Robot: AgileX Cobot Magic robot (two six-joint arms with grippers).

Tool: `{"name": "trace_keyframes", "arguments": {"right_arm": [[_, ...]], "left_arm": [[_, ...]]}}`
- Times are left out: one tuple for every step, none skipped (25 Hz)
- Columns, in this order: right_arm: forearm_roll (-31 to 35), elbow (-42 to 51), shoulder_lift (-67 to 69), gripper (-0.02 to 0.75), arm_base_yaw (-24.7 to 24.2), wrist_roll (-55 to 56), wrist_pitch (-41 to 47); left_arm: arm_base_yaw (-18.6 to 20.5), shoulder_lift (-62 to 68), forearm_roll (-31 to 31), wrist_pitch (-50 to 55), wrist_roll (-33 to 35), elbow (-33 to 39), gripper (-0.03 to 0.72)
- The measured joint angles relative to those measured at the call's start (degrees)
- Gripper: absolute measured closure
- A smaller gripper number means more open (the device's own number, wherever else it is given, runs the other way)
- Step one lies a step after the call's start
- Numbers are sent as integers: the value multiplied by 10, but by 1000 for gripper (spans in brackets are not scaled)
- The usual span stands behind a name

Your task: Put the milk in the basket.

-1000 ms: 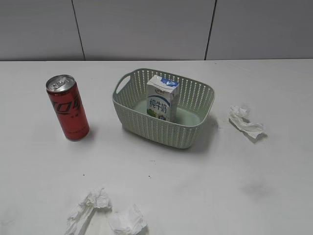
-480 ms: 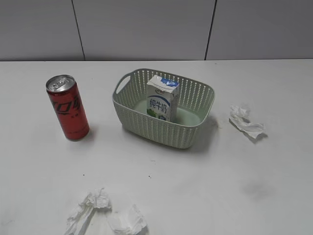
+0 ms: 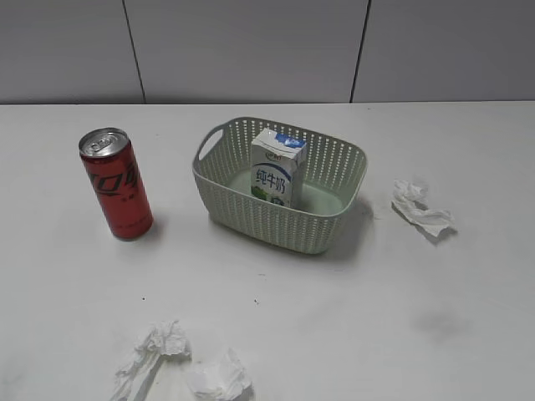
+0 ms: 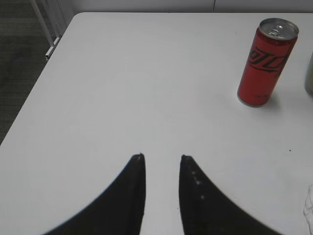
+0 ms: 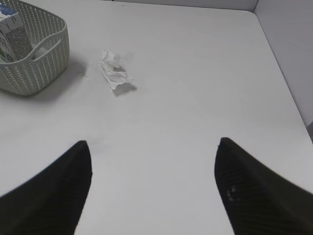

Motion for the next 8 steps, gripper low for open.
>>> {"name": "trace_keyframes", "arguments": {"right_arm": [[0, 0, 0, 145, 0, 0, 0], [0, 0, 0, 145, 0, 0, 0], [0, 0, 0, 145, 0, 0, 0], [0, 0, 0, 145, 0, 0, 0], [0, 0, 0, 145, 0, 0, 0], [0, 0, 0, 146, 0, 0, 0], [0, 0, 0, 146, 0, 0, 0], [0, 0, 0, 146, 0, 0, 0]], "left_arm": [[0, 0, 0, 0, 0, 0, 485], [0, 0, 0, 0, 0, 0, 485], [0, 0, 0, 0, 0, 0, 485], [0, 0, 0, 0, 0, 0, 485], [0, 0, 0, 0, 0, 0, 485], [0, 0, 0, 0, 0, 0, 485], [0, 0, 0, 0, 0, 0, 485], [0, 0, 0, 0, 0, 0, 485]]}}
